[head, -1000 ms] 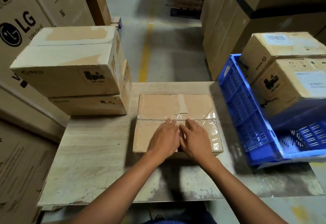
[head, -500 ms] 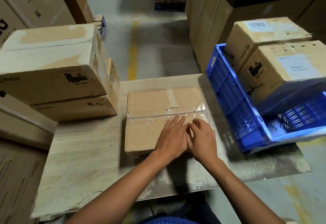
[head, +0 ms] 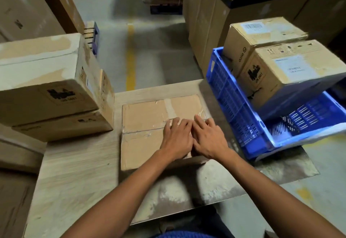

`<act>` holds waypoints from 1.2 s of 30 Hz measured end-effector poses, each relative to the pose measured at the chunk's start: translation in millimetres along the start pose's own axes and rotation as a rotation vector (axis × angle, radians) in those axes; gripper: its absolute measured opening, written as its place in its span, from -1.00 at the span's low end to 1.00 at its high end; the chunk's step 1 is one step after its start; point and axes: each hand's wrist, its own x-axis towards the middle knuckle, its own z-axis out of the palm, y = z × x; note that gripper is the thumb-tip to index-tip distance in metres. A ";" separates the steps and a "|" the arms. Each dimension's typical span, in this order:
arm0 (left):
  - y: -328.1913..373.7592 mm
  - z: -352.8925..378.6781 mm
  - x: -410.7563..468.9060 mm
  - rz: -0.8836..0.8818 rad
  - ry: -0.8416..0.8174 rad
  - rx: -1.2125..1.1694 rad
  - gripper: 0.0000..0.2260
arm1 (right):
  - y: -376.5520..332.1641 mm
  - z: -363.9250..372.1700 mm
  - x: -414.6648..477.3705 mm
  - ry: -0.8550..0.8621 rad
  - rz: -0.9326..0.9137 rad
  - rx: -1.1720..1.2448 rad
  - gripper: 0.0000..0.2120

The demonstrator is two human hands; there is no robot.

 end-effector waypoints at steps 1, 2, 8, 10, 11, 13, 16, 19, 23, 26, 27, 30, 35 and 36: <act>-1.3 -0.5 2.2 0.000 -0.004 -0.016 -0.52 | -0.2 -2.4 2.1 -0.012 -0.006 -0.015 -0.43; -2.1 -2.2 3.4 0.005 -0.003 -0.019 -0.52 | -1.1 -6.2 4.7 -0.019 -0.010 -0.030 -0.45; -17.8 -16.0 25.1 -0.134 -0.003 -0.049 -0.47 | 2.4 -25.4 47.9 0.017 -0.036 -0.073 -0.57; -29.3 -15.3 34.4 -0.192 -0.037 -0.028 -0.45 | 5.2 -15.4 58.4 -0.010 -0.054 0.011 -0.45; -33.4 -13.8 36.4 -0.198 -0.051 -0.017 -0.45 | 5.4 -8.5 59.7 -0.048 -0.050 0.049 -0.37; -38.9 -12.1 36.7 -0.179 -0.069 0.001 -0.45 | 4.2 4.9 57.6 -0.087 -0.016 0.089 -0.30; -45.7 -16.9 39.8 -0.152 -0.093 -0.016 -0.47 | 1.2 7.8 56.9 -0.069 0.033 0.117 -0.28; -55.2 -24.7 36.8 -0.166 -0.076 -0.060 -0.50 | -3.0 3.1 60.8 -0.061 0.050 0.149 -0.28; -82.5 -28.0 21.0 -0.508 0.104 -0.178 -0.48 | -6.3 -10.7 68.0 -0.031 0.106 0.295 -0.33; -117.8 -41.5 15.1 -0.742 0.163 -0.351 -0.45 | -9.2 -21.8 77.2 -0.066 0.232 0.466 -0.32; -128.8 -46.8 14.3 -0.803 0.175 -0.467 -0.44 | -9.2 -22.6 80.2 -0.072 0.269 0.513 -0.30; -143.7 -60.3 9.9 -0.844 0.221 -0.847 -0.41 | -7.8 -22.7 87.2 -0.003 0.369 0.673 -0.24; -135.4 -79.2 4.1 -0.846 0.428 -0.911 -0.48 | -8.9 -47.8 83.8 0.126 0.490 0.712 -0.27; -134.0 -85.6 4.4 -0.834 0.462 -0.934 -0.49 | -10.3 -55.9 80.8 0.161 0.508 0.686 -0.32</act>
